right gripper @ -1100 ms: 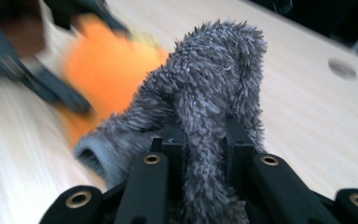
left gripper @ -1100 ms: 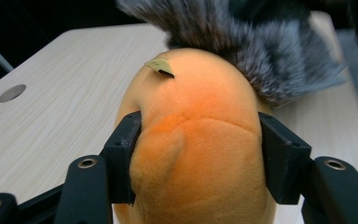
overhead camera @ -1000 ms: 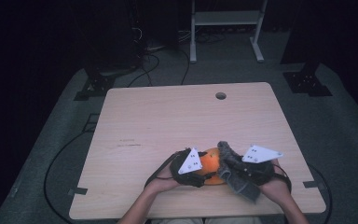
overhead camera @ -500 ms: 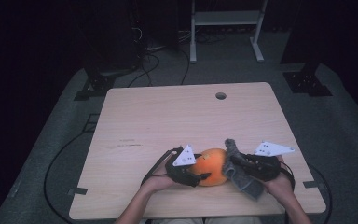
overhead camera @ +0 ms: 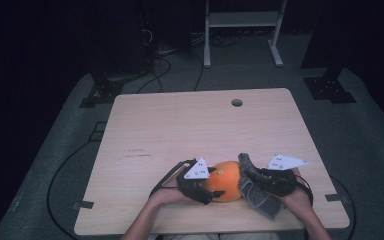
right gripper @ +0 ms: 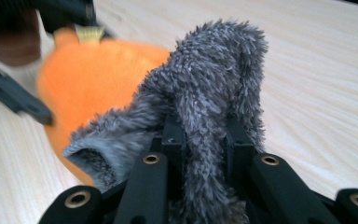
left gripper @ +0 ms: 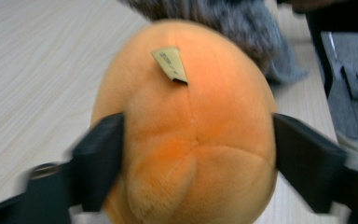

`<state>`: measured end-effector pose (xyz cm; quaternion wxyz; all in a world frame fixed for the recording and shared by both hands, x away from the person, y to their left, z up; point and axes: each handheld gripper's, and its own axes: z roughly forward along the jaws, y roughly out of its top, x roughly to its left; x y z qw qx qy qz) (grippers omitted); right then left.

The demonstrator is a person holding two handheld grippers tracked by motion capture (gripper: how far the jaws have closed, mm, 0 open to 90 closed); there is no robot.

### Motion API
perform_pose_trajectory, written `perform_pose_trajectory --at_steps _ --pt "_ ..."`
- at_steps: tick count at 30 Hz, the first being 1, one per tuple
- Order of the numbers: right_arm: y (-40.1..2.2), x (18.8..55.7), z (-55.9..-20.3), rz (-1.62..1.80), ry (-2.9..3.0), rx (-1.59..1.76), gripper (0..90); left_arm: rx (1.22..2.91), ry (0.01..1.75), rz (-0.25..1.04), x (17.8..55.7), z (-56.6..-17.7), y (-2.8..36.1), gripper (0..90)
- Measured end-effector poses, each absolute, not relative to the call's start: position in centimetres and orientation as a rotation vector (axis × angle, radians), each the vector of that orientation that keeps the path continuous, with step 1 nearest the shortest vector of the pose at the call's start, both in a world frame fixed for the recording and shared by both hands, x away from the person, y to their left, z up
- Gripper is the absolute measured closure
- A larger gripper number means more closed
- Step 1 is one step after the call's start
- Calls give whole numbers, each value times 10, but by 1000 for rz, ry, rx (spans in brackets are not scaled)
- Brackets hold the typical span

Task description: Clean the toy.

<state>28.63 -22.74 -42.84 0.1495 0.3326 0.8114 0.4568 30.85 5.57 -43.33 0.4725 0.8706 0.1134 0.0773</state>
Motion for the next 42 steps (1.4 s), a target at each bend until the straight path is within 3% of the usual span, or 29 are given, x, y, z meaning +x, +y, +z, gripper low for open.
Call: perform_pose_trajectory --at_steps 2,3,5,11,18,23,28,34,37,39,42 --pt "-230 288 -430 1319 2350 967 740 2131 305 203 309 -434 55 159" --pt "-233 288 -430 1289 2353 964 739 2130 296 213 309 -435 54 222" --pt "-238 289 -431 1234 2344 987 739 2138 275 219 307 -436 52 266" --pt "-230 283 -412 1352 2291 896 741 2155 236 226 304 -437 52 298" --pt "-239 293 -435 1203 2345 1016 742 2155 231 208 306 -438 53 297" --pt "-237 286 -412 1431 2284 929 740 2161 209 210 304 -439 50 298" --pt "-232 292 -430 1289 2357 957 739 2158 206 209 303 -440 47 293" --pt "-230 281 -413 1340 2316 874 738 2156 206 202 303 -440 47 294" --pt "-222 283 -423 1284 2345 860 740 2124 246 175 306 -436 50 187" --pt "-227 284 -426 1303 2344 887 740 2125 271 174 307 -437 48 170" --pt "-232 287 -427 1205 2352 925 740 2138 248 203 304 -439 44 246"
